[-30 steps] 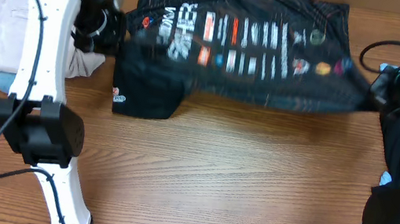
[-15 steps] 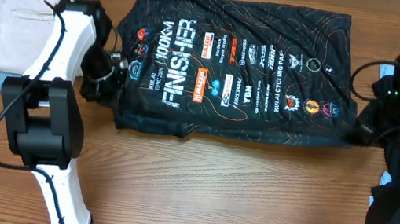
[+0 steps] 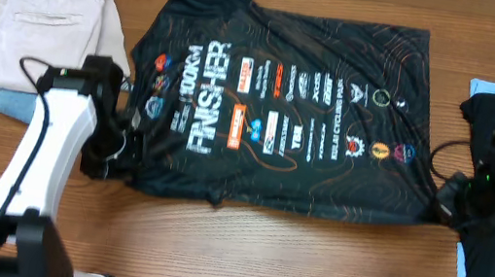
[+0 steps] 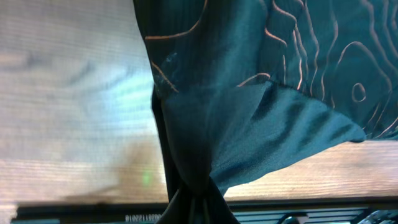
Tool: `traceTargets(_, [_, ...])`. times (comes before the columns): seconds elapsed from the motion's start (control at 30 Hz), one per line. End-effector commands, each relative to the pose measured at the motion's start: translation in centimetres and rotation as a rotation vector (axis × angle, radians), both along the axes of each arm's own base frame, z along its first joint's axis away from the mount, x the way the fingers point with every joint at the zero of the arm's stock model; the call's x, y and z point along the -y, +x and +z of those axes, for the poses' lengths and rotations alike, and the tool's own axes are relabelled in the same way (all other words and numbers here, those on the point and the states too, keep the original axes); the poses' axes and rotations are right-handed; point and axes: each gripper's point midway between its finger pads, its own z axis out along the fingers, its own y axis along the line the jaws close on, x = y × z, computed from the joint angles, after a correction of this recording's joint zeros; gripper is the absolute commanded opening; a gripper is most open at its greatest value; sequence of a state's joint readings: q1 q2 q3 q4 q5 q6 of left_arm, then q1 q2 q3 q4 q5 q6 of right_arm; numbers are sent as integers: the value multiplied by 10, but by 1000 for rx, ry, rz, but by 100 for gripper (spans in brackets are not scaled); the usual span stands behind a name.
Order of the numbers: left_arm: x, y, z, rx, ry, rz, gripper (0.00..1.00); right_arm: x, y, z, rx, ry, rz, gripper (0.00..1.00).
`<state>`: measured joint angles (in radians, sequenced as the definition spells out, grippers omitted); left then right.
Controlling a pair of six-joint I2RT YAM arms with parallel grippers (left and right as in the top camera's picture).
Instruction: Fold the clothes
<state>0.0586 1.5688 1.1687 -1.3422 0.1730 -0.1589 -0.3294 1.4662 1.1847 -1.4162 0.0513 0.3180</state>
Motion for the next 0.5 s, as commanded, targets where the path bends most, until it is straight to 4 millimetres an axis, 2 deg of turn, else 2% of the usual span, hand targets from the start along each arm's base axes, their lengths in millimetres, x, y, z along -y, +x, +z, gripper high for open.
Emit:
traceTargets(0.0, [-4, -21, 7, 36, 43, 67, 4, 5, -15, 11, 66, -23, -65, 4])
traceTargets(0.2, [-26, -29, 31, 162, 189, 220, 4, 11, -20, 34, 185, -66, -100, 4])
traceTargets(0.3, [-29, -20, 38, 237, 197, 240, 4, 10, -18, 35, 197, -58, -88, 4])
traceTargets(0.47, [-27, -5, 34, 269, 182, 244, 4, 7, -4, 30, 222, -23, -63, 4])
